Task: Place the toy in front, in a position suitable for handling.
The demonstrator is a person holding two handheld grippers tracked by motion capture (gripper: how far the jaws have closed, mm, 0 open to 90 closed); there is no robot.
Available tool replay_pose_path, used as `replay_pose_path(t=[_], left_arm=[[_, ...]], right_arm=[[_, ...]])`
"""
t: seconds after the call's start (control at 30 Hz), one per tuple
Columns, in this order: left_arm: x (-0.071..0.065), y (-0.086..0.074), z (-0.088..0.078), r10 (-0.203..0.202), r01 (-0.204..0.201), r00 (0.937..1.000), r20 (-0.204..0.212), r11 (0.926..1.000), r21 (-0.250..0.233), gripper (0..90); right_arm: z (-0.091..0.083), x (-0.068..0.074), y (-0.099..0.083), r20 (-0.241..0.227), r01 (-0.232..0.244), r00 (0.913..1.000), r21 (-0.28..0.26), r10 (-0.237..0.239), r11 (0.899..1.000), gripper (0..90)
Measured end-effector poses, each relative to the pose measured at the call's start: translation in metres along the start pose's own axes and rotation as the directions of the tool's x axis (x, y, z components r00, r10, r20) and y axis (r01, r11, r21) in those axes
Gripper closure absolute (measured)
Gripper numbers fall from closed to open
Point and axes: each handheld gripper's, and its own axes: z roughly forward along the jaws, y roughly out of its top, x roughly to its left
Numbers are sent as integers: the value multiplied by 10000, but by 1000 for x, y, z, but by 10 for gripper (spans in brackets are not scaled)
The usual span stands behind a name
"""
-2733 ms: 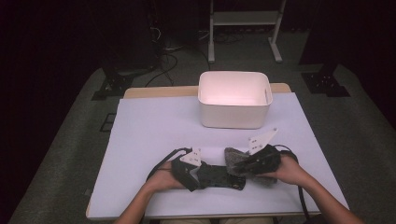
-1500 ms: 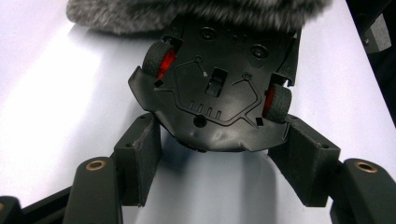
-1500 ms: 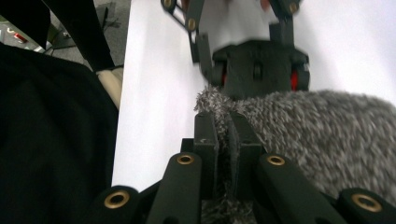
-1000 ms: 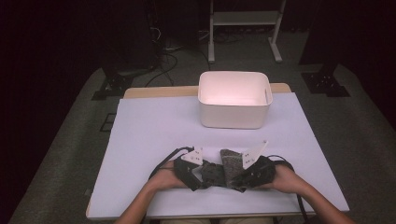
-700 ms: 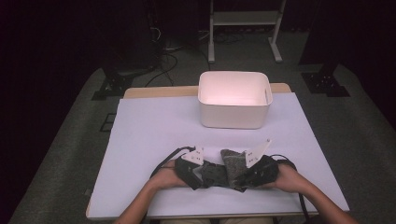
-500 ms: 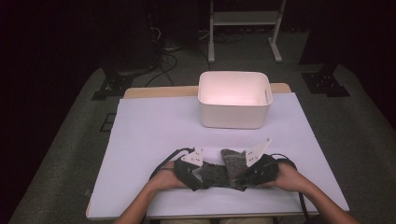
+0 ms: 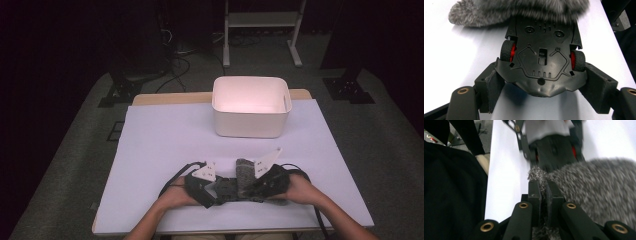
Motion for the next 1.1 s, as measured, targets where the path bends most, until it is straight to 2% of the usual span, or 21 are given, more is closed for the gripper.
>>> replay_pose_path(t=[0.13,0.2,0.37,0.67,0.83,1.1], left_arm=[[-1,0,0,1,-1,10000,-26,10000,-11,248],[-1,-1,0,25,-25,10000,-8,10000,29,248],[1,-2,0,29,-31,9999,169,10000,89,239],[3,-8,-5,97,-96,9995,289,9999,-65,242],[5,-9,-6,61,-57,9992,388,9999,-101,244],[6,-10,-8,91,-86,9991,407,9999,-126,277]], right_arm=[[16,2,16,-158,277,9995,-4,-277,9996,828],[19,2,18,-165,386,9991,64,-385,9992,829],[9,1,7,-66,210,9998,165,-209,9996,831],[-13,-1,-21,245,-388,9990,68,386,9992,832],[-16,-2,-24,266,-433,9987,94,430,9990,832],[-14,-1,-16,445,-368,9984,128,362,9992,831]])
